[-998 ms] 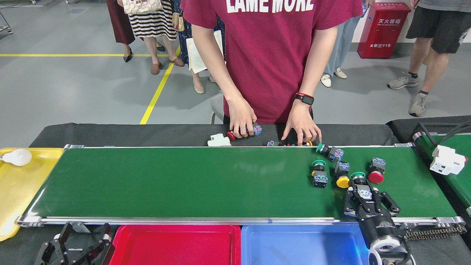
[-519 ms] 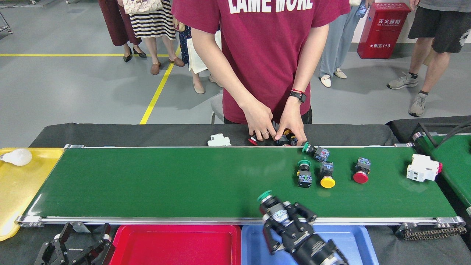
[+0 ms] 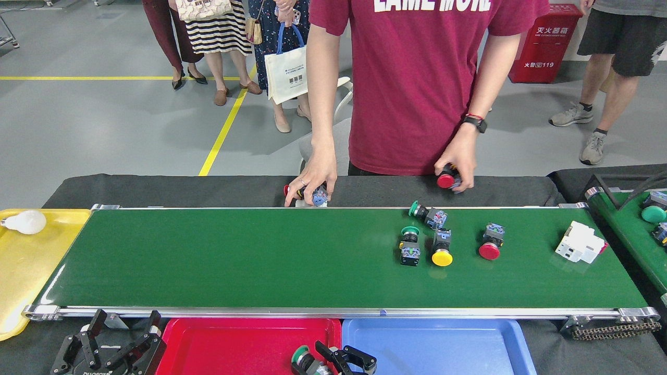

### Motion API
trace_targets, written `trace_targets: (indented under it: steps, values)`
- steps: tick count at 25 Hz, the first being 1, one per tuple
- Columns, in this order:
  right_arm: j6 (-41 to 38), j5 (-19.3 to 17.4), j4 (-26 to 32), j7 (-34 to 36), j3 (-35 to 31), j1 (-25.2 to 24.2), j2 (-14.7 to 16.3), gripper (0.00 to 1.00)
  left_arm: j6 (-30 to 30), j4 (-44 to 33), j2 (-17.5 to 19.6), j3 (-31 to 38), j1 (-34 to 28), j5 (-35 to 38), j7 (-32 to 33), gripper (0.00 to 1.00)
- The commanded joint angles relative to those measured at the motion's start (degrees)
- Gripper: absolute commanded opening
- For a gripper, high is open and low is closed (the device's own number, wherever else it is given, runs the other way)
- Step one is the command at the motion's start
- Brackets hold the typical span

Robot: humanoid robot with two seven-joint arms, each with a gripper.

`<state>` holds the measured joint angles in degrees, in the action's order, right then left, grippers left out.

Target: Pick switch part from conveyor to tray

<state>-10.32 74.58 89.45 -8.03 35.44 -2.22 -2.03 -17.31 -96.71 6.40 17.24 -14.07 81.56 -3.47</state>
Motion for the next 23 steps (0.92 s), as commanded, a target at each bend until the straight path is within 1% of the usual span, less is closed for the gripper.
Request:
trace_targets:
  steps: [1,4,5,7,8,11,13,15,17,20,21,23]
  values:
    - [0.3,-0.1,2.1,-0.4,-0.2,0.9,-0.4,0.98,-0.2,-0.8,0.1,-0.2,0.4,0.2,0.0,1.00]
    - [0.7,-0.2,6.1,-0.5,-0.6,0.7,-0.3,0.98,-0.1,-0.8,0.0,-0.8,0.4,0.2,0.0,1.00]
    - [0.7,-0.3,7.7,-0.5,-1.9,0.8,-0.3,0.98,-0.1,-0.8,0.0,-0.8,0.4,0.2,0.0,1.00]
    - [0.8,-0.2,10.1,-0.4,-6.9,0.8,-0.6,0.98,-0.1,-0.9,0.0,-0.8,0.4,0.2,0.0,1.00]
    - [0.8,-0.3,10.8,-0.3,-10.6,1.1,-1.1,0.97,-0.1,-0.9,0.0,-0.8,0.4,0.2,0.0,1.00]
    - [0.8,-0.2,10.8,0.0,-20.7,1.7,-4.0,0.97,0.1,-0.9,-0.2,-1.1,0.4,0.2,0.0,1.00]
    - [0.7,-0.2,10.8,1.5,-26.9,1.5,-3.8,0.97,0.1,-1.6,-0.3,-2.3,0.4,0.2,0.0,1.00]
    - [0.7,-0.3,10.8,3.8,-30.9,0.8,-3.5,0.97,0.3,-2.5,-0.2,-5.6,0.4,0.2,0.4,1.00]
    - [0.7,-0.2,10.9,4.9,-35.8,-1.6,-2.5,0.97,0.6,-3.7,-0.4,-10.1,0.4,0.3,2.0,1.00]
    - [0.8,-0.2,10.9,4.9,-41.1,-3.1,-2.2,0.97,2.3,-4.6,-3.0,-18.1,2.6,2.0,4.5,1.00]
    - [0.8,-0.2,10.9,4.9,-43.1,-4.0,-2.3,0.97,3.8,-4.5,-4.1,-21.1,4.1,4.6,5.2,1.00]
    - [0.7,-0.2,11.2,4.9,-44.8,-6.3,-2.2,0.97,6.8,-4.3,-6.9,-26.5,7.1,10.6,5.8,1.00]
